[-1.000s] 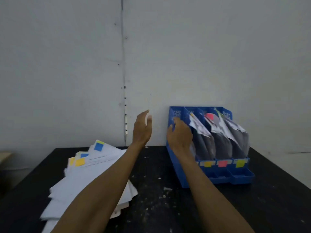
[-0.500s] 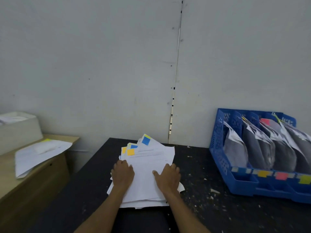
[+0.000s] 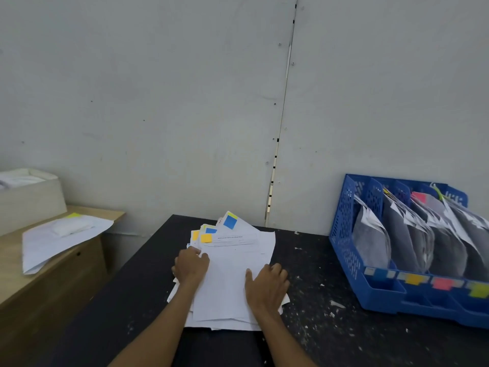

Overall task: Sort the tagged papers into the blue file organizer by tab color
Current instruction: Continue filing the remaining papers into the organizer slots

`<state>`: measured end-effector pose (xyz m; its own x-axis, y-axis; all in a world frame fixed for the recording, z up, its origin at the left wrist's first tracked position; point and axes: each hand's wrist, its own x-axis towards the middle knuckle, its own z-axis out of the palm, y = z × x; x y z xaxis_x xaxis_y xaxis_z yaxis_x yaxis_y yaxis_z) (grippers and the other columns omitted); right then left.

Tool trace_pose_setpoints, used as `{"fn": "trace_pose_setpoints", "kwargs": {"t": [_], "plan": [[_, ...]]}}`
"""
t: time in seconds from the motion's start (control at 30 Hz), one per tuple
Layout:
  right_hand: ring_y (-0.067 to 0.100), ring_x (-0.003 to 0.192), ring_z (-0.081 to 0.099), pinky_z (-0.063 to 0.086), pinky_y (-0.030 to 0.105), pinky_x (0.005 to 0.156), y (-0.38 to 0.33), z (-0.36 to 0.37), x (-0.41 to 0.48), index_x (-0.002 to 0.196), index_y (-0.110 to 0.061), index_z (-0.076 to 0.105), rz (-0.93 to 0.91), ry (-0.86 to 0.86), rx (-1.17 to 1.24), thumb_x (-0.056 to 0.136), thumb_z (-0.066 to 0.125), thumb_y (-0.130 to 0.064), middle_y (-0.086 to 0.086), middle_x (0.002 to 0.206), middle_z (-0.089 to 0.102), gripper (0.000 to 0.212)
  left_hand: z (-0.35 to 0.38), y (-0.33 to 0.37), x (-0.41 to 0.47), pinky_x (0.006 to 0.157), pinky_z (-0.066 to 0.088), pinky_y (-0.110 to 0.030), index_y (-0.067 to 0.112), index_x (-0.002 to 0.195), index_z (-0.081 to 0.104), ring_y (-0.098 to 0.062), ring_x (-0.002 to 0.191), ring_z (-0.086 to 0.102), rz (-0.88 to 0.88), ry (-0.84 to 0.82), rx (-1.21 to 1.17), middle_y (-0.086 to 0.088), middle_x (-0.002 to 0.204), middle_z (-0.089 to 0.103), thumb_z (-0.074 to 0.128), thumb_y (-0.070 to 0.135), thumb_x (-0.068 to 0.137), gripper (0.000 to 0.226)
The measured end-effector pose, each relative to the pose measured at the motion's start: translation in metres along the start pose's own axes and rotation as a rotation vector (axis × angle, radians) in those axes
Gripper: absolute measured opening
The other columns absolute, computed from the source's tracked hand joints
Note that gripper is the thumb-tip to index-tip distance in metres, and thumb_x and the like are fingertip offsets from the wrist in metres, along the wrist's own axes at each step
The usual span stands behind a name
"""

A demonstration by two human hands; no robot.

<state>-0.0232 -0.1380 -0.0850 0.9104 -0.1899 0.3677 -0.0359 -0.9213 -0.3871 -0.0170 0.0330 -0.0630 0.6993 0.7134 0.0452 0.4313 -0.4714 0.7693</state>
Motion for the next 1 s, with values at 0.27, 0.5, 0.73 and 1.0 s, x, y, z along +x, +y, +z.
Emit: {"fn": "trace_pose_setpoints", "kwargs": {"t": [0.27,0.5,0.73,1.0], "plan": [[0.023,0.077,0.056,0.048,0.039,0.066,0.0,0.007,0.001,0.071,-0.014,0.067,-0.017,0.028,0.031,0.066,0.078,-0.047,0.004,0.08,0.062,0.036,0.006,0.014,0.004,0.103,0.036,-0.044,0.021,0.096,0.067,-0.031,0.107,0.058,0.014,0.007,0.011,-0.007,0.109,0.067,0.055,0.022,0.09,0.013],[0.023,0.069,0.057,0.05,0.038,0.058,0.003,0.009,0.0,0.07,-0.014,0.065,-0.055,0.086,0.073,0.053,0.086,-0.042,0.004,0.073,0.061,0.039,0.009,0.017,0.002,0.11,0.032,-0.047,0.02,0.131,0.053,-0.031,0.119,0.054,0.034,-0.024,0.017,-0.008,0.128,0.059,0.058,0.027,0.091,0.041],[0.022,0.066,0.059,0.052,0.038,0.056,0.002,0.009,0.001,0.07,-0.014,0.067,-0.07,0.116,0.095,0.049,0.089,-0.041,0.004,0.072,0.062,0.041,0.008,0.024,0.007,0.104,0.032,-0.042,0.012,0.124,0.059,-0.031,0.12,0.051,-0.032,-0.038,0.136,-0.011,0.129,0.057,0.055,0.029,0.094,0.035],[0.023,0.068,0.061,0.053,0.04,0.057,0.003,0.011,0.003,0.071,-0.014,0.068,-0.059,0.105,0.078,0.049,0.088,-0.043,0.005,0.074,0.064,0.042,0.014,0.031,0.013,0.106,0.028,-0.045,0.014,0.118,0.057,-0.027,0.125,0.042,-0.011,-0.094,0.317,-0.009,0.129,0.049,0.048,0.034,0.094,0.033]]}}
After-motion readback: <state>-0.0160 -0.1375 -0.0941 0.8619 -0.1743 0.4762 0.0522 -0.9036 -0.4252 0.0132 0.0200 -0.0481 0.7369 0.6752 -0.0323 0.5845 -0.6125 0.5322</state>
